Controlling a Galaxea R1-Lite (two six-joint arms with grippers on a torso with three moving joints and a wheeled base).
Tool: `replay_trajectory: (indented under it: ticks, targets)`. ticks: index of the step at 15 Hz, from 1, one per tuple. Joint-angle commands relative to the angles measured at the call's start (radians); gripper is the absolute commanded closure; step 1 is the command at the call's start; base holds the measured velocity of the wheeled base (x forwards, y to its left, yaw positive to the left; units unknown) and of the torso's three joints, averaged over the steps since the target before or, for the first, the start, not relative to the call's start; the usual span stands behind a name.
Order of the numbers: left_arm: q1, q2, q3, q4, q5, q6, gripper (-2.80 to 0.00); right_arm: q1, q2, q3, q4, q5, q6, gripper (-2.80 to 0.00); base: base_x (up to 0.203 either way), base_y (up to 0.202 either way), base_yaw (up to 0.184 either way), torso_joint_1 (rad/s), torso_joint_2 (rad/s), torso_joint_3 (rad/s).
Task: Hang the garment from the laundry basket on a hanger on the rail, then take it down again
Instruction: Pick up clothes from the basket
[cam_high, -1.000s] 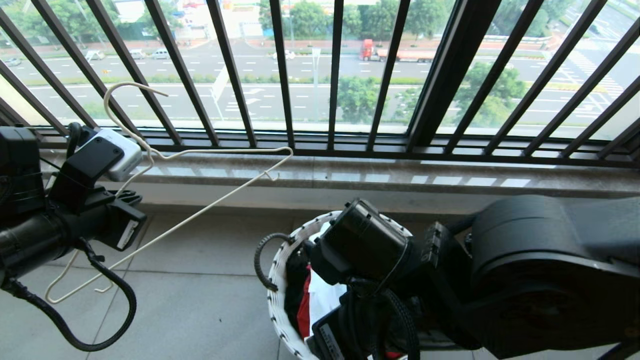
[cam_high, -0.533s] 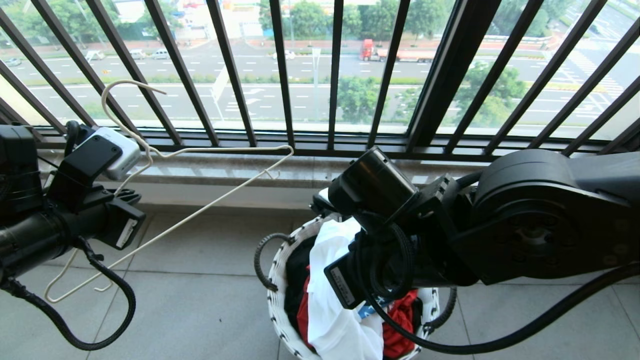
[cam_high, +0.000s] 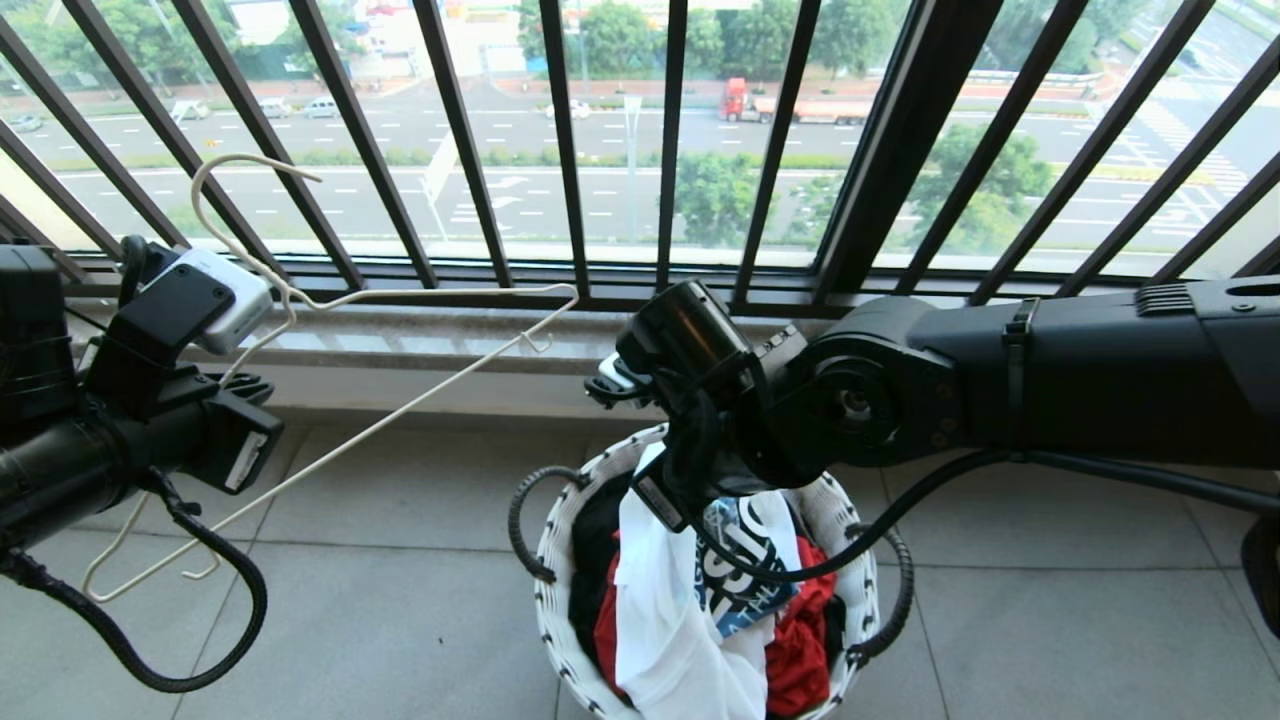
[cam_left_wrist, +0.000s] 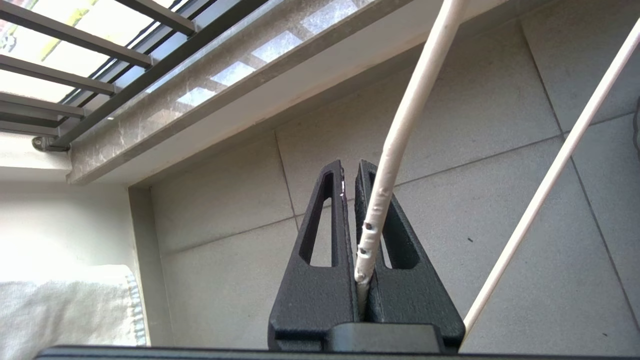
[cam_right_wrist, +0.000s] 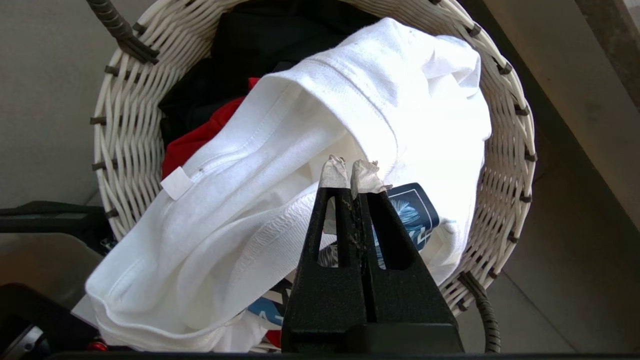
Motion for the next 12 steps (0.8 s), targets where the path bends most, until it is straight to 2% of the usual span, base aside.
replay_trajectory:
  ticks: [1,7,12]
  targets:
    - [0.007,0.000,-0.001,-0.002,0.002,0.003,0.00,-0.010,0.048,-0.037,-0.001,-0.003,-0.092,0.00,0.000,0.000,0.000,0.000,0.00,0.000]
    - [0.012,-0.015,-0.001,-0.002,0.000,0.003,0.00,-0.048,0.115,-0.158,-0.002,0.001,-0.196,0.00,0.000,0.000,0.000,0.000,0.00,0.000]
    - [0.033,-0.022,-0.002,-0.002,-0.003,0.002,0.00,-0.058,0.122,-0.171,0.042,0.001,-0.328,0.00,0.000,0.000,0.000,0.000,0.00,0.000]
